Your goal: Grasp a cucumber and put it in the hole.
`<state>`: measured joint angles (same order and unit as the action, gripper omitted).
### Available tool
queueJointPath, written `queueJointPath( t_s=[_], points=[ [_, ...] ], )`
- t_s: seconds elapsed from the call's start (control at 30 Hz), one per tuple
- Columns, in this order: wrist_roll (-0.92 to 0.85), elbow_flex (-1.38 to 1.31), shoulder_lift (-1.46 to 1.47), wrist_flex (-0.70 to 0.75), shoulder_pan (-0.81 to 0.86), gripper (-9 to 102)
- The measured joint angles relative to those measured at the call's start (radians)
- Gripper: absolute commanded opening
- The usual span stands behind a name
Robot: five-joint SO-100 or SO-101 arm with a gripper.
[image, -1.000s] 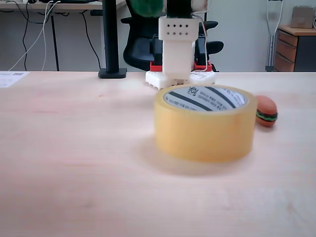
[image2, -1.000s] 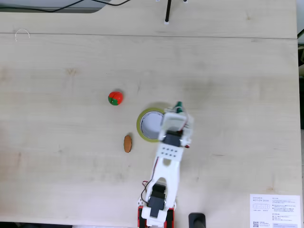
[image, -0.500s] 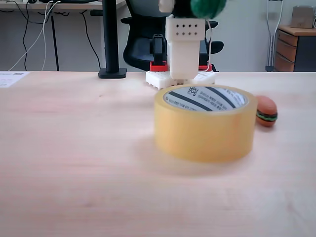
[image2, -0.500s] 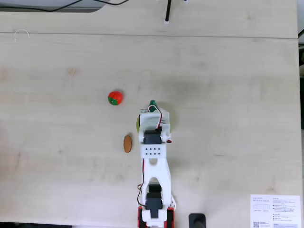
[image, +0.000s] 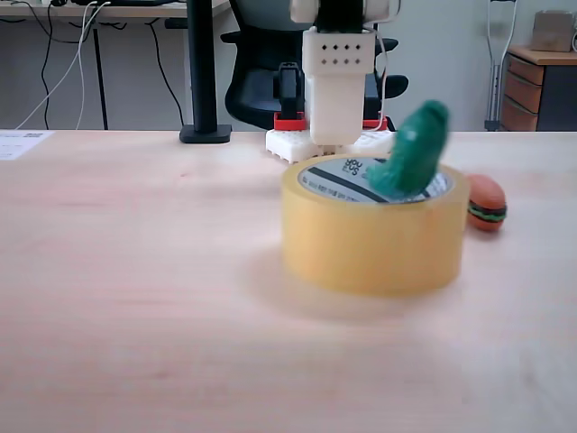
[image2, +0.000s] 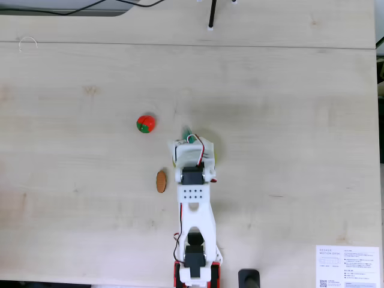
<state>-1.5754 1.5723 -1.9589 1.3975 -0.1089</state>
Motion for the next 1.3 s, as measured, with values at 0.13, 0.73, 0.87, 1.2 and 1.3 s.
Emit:
queueJointPath(
  t_s=[0.13,0.73,0.87,1.2,1.3],
  points=[
    [-0.002,0.044,-0.046,0.0,0.0,37],
    [-0.002,0.21,-0.245,-0.009,0.015,35],
    [-0.002,0.21,-0.238,-0.044,0.015,36],
    [-0.002,0.21,-0.032,-0.235,-0.035,38],
    [-0.002,0.21,0.063,-0.284,-0.052,39]
  ],
)
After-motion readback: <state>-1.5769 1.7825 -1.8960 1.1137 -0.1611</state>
